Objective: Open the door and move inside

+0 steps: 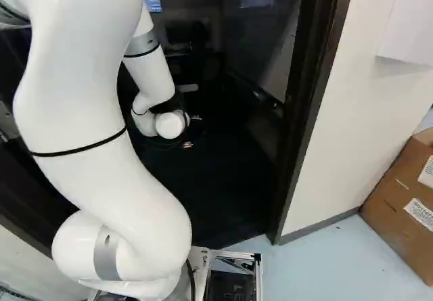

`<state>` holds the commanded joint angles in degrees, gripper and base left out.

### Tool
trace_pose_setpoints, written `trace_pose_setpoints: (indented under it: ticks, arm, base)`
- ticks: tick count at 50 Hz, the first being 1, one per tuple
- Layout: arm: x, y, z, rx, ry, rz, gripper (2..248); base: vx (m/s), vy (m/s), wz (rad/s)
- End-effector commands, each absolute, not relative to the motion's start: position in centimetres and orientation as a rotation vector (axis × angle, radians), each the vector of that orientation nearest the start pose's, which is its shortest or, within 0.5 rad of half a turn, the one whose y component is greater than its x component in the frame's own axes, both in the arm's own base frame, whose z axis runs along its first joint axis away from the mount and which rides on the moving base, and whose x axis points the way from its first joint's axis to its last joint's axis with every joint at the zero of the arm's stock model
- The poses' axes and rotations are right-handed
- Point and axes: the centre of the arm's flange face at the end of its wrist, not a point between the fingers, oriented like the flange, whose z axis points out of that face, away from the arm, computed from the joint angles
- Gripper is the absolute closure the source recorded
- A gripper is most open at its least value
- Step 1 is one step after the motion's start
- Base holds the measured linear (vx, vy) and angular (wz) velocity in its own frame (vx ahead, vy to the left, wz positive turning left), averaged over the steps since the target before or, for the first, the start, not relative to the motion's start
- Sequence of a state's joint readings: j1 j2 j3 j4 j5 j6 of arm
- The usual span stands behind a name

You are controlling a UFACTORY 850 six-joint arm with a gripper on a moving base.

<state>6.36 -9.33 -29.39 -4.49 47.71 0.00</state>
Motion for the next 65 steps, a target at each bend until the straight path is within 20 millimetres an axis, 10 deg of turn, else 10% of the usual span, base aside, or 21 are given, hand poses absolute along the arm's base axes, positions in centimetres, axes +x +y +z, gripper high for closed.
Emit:
trace_pose_setpoints:
  ticks: [65]
  arm:
    - [43.01, 5.32, 36.6, -2.531, -0.257, -1.702, 3]
  base:
    - [0.156, 0.011, 0.168]
